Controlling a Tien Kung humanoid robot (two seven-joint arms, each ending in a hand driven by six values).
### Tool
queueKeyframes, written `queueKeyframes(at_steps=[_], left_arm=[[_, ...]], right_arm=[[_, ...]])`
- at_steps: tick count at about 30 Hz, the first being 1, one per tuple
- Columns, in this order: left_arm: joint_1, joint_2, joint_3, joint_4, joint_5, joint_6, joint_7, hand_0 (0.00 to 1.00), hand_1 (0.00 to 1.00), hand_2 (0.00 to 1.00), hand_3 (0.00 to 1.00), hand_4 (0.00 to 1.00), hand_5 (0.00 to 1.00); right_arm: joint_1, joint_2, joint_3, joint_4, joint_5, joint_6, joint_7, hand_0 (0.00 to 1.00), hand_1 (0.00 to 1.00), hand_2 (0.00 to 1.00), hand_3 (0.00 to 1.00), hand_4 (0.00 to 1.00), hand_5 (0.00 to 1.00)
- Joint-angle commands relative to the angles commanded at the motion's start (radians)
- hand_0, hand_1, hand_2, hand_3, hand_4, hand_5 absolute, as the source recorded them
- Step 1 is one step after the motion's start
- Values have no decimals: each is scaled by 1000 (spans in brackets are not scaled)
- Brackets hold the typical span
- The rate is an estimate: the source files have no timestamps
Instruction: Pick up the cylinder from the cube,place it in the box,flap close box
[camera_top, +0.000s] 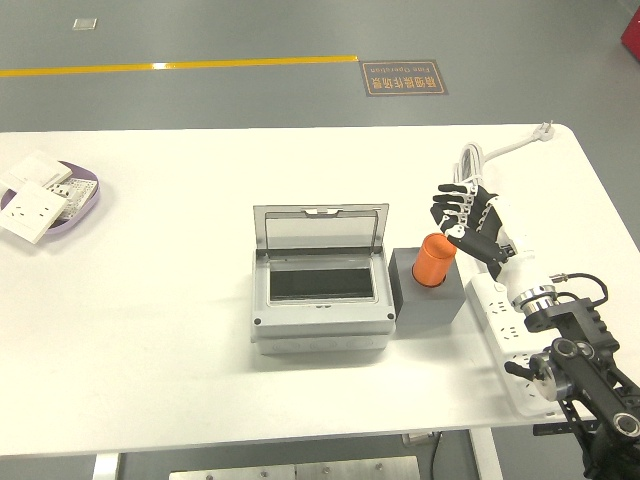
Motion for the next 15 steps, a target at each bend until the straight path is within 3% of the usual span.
queueKeyframes(at_steps=[15], left_arm=[[0, -8, -39, 0, 54, -6, -3, 612, 648, 609, 667, 679, 106]], right_arm=[[8, -13, -75, 4, -42, -6, -7, 576, 608, 580, 577, 783, 166]])
